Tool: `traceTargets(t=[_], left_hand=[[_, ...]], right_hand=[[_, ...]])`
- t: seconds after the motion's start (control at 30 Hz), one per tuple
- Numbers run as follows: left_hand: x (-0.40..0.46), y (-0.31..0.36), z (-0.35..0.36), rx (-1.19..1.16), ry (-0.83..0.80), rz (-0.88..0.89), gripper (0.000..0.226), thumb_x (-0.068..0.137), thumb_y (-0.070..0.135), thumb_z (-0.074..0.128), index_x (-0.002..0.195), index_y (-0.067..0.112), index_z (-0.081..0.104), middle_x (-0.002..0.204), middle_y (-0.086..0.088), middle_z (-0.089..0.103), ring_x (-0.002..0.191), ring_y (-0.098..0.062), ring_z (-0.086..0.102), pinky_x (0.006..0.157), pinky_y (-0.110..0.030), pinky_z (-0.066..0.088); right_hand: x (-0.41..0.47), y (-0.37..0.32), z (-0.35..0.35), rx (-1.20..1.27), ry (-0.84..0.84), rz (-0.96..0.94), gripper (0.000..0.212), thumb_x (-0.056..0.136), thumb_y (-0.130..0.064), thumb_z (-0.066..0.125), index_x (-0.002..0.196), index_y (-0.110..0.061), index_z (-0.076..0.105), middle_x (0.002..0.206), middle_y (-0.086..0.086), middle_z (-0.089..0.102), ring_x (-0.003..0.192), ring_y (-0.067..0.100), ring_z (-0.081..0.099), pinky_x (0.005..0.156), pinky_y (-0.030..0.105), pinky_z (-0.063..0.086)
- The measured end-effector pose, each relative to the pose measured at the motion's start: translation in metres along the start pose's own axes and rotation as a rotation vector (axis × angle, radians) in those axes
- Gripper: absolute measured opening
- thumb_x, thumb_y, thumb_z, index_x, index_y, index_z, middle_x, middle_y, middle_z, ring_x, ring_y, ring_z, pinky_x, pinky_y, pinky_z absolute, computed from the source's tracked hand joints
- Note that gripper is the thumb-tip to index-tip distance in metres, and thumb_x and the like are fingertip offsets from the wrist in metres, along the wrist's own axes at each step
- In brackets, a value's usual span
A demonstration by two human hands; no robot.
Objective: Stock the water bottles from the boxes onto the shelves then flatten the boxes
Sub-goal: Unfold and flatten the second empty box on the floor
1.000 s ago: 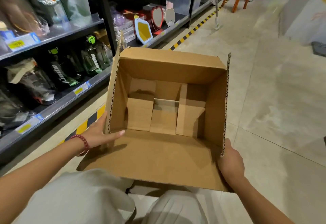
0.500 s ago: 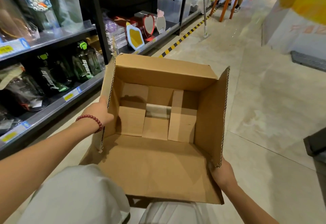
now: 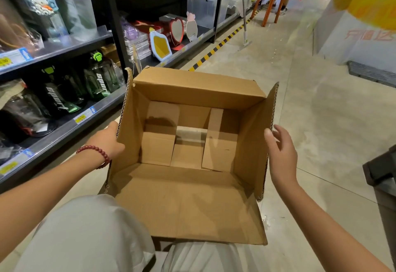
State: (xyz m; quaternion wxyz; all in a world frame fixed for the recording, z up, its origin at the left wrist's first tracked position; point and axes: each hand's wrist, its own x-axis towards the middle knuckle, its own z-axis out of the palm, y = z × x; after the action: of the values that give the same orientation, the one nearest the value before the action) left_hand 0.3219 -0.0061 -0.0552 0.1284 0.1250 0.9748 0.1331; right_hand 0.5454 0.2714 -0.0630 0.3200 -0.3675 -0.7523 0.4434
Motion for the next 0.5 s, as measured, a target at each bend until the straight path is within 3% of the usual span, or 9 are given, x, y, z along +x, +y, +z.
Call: traceTargets(t=[0.07, 0.13, 0.2, 0.27, 0.37, 0.5], left_hand=[[-0.001, -0.003, 0.001, -0.013, 0.006, 0.008, 0.034, 0.087, 0.002, 0.05, 0.119, 0.004, 0.038, 0.069, -0.01, 0.048, 0.055, -0.019, 0.046, 0.044, -0.026, 0.029], [-0.002, -0.006, 0.004, -0.038, 0.018, 0.025, 0.032, 0.086, 0.002, 0.05, 0.116, 0.004, 0.04, 0.07, -0.01, 0.049, 0.057, -0.02, 0.048, 0.045, -0.026, 0.032], [-0.003, -0.009, 0.007, -0.056, 0.033, 0.05, 0.032, 0.086, 0.001, 0.05, 0.117, 0.004, 0.043, 0.074, -0.011, 0.052, 0.059, -0.021, 0.05, 0.047, -0.026, 0.035], [-0.004, -0.013, 0.011, -0.071, 0.051, 0.084, 0.035, 0.087, 0.001, 0.049, 0.121, 0.005, 0.046, 0.08, -0.011, 0.055, 0.064, -0.022, 0.051, 0.05, -0.026, 0.037], [-0.005, -0.019, 0.014, -0.15, 0.094, 0.088, 0.031, 0.087, -0.001, 0.049, 0.118, 0.003, 0.049, 0.086, -0.01, 0.054, 0.069, -0.024, 0.051, 0.054, -0.028, 0.038], [-0.006, -0.039, 0.027, -0.229, 0.152, 0.025, 0.033, 0.084, -0.001, 0.052, 0.117, 0.002, 0.049, 0.086, -0.014, 0.059, 0.074, -0.031, 0.055, 0.066, -0.036, 0.046]], right_hand=[[0.009, -0.015, 0.007, -0.135, -0.039, 0.074, 0.072, 0.088, -0.049, 0.058, 0.146, -0.018, 0.03, 0.143, 0.004, 0.045, 0.124, 0.019, 0.048, 0.099, 0.037, 0.044], [0.01, -0.019, 0.013, -0.326, -0.087, 0.106, 0.06, 0.092, -0.034, 0.057, 0.142, -0.009, 0.034, 0.136, 0.013, 0.051, 0.12, 0.028, 0.052, 0.089, 0.035, 0.046], [0.006, -0.014, 0.02, -0.489, -0.076, -0.012, 0.03, 0.098, -0.019, 0.044, 0.122, -0.002, 0.051, 0.11, 0.014, 0.063, 0.091, 0.027, 0.06, 0.064, 0.023, 0.041], [0.002, -0.008, 0.024, -0.616, -0.043, -0.135, 0.024, 0.1, -0.014, 0.037, 0.106, 0.0, 0.055, 0.083, 0.011, 0.059, 0.067, 0.022, 0.051, 0.049, 0.02, 0.027], [0.001, 0.0, 0.022, -0.616, -0.066, -0.22, 0.022, 0.099, -0.012, 0.035, 0.1, 0.0, 0.054, 0.07, 0.006, 0.052, 0.06, 0.024, 0.049, 0.051, 0.028, 0.029], [-0.004, 0.009, 0.025, -0.533, -0.155, -0.309, 0.021, 0.099, -0.011, 0.037, 0.108, -0.005, 0.055, 0.073, 0.003, 0.055, 0.059, 0.016, 0.051, 0.052, 0.024, 0.034]])
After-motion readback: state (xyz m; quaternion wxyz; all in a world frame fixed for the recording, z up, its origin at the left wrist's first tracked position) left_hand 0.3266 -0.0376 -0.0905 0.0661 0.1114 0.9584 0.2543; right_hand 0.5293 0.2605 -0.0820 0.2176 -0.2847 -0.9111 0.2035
